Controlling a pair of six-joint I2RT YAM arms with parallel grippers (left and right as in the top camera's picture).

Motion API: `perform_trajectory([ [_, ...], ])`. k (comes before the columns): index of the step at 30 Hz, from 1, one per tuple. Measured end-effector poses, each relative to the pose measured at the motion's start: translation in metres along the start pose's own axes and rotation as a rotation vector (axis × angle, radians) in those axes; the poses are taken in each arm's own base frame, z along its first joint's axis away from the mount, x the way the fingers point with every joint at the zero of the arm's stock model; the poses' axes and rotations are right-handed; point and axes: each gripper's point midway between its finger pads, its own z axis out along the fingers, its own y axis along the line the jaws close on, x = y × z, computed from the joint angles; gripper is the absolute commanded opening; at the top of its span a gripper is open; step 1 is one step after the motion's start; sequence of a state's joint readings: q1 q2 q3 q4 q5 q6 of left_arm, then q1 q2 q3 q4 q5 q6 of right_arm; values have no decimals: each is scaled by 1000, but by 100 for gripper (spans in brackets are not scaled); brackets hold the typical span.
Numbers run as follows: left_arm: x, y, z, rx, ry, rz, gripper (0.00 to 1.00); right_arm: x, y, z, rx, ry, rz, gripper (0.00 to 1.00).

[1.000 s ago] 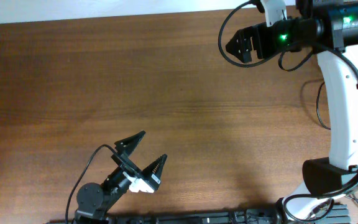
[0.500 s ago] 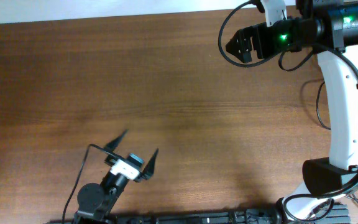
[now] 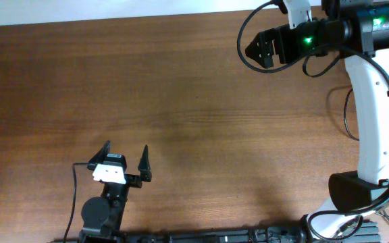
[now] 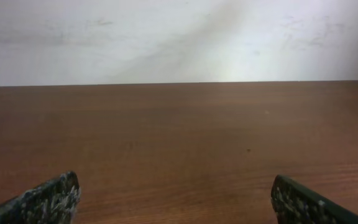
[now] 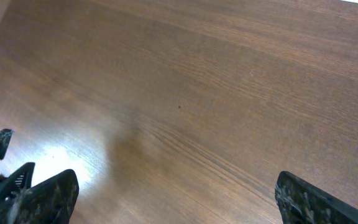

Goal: Untangle cables

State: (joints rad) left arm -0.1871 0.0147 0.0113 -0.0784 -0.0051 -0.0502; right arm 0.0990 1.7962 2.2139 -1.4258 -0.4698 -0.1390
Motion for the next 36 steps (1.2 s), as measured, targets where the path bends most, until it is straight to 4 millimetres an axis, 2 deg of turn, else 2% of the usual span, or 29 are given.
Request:
perform_trajectory([
  [4,-3,5,0,-30,-12,-44,99,0,0,0,0,0,0,99],
  [7,-22,25,-3,-131,-105,-197,99,0,0,0,0,0,1,99],
  [9,-27,39,-5,-196,-142,-272,99,0,0,0,0,0,0,99],
  [13,-8,55,-8,-287,-78,-283,99,0,0,0,0,0,0,99],
  [27,-6,45,-5,-230,-35,-62,99,0,0,0,0,0,0,99],
  [29,-9,44,-5,-228,-42,-33,99,0,0,0,0,0,1,99],
  [32,-28,42,-6,-220,-116,12,99,0,0,0,0,0,0,99],
  [33,-27,42,-6,-222,-108,34,99,0,0,0,0,0,1,99],
  [36,-5,42,-4,-215,-15,79,99,0,0,0,0,1,1,99],
])
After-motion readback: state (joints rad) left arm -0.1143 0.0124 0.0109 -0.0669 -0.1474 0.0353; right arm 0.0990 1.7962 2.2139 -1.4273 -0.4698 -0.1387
